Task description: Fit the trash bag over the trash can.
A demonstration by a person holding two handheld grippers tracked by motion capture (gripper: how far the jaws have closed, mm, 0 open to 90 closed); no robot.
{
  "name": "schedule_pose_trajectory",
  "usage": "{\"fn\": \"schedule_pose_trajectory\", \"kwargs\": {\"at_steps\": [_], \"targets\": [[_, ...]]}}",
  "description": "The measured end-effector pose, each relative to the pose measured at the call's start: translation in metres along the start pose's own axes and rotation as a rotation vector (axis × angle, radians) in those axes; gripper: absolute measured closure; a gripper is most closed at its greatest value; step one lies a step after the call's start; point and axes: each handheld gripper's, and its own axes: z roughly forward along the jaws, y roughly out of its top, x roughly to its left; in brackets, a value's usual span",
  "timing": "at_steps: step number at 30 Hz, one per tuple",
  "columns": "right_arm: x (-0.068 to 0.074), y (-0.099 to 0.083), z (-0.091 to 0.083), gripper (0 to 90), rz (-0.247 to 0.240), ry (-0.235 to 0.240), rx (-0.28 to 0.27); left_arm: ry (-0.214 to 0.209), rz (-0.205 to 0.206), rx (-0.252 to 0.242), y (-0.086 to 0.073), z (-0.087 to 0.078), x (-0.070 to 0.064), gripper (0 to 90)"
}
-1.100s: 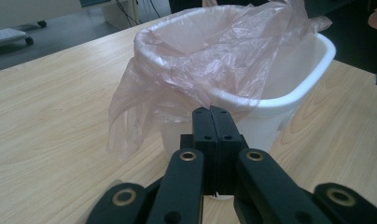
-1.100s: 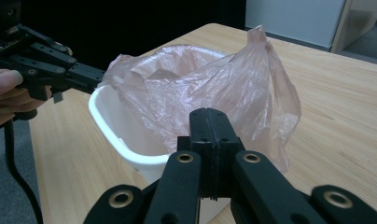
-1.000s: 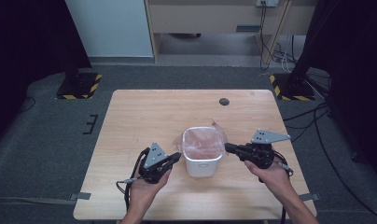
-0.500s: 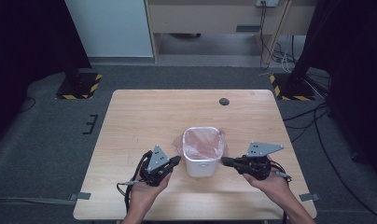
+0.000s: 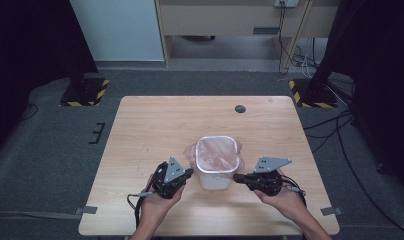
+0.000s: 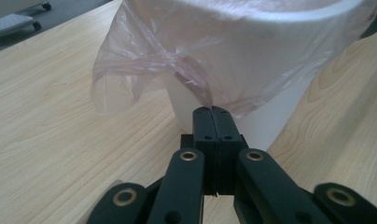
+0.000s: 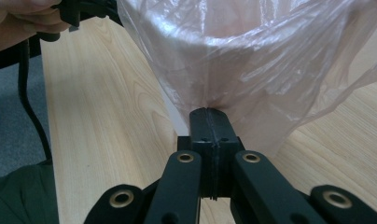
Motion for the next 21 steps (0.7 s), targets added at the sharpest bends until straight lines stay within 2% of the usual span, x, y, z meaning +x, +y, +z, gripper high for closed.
{"fn": "schedule_pose_trajectory", "kwargs": {"at_steps": [5, 8, 14, 17, 21], "targets": [[0.001, -0.002, 0.002, 90.0, -0.011, -0.006, 0.013, 0.014, 0.012, 0.02, -0.003, 0.004, 0.003, 90.0], [0.002, -0.003, 0.003, 90.0, -0.016, -0.006, 0.023, 0.016, 0.006, 0.033, -0.005, 0.006, 0.006, 90.0], [0.004, -0.004, 0.005, 90.0, -0.03, -0.014, 0.031, 0.012, 0.003, 0.028, -0.006, 0.005, 0.004, 90.0], [0.005, -0.003, 0.001, 90.0, -0.042, -0.033, 0.027, 0.019, -0.008, 0.002, -0.006, -0.001, 0.003, 83.2], [0.004, -0.002, -0.005, 79.0, -0.036, -0.052, 0.013, 0.026, -0.035, -0.027, -0.006, -0.006, 0.004, 65.6]]}}
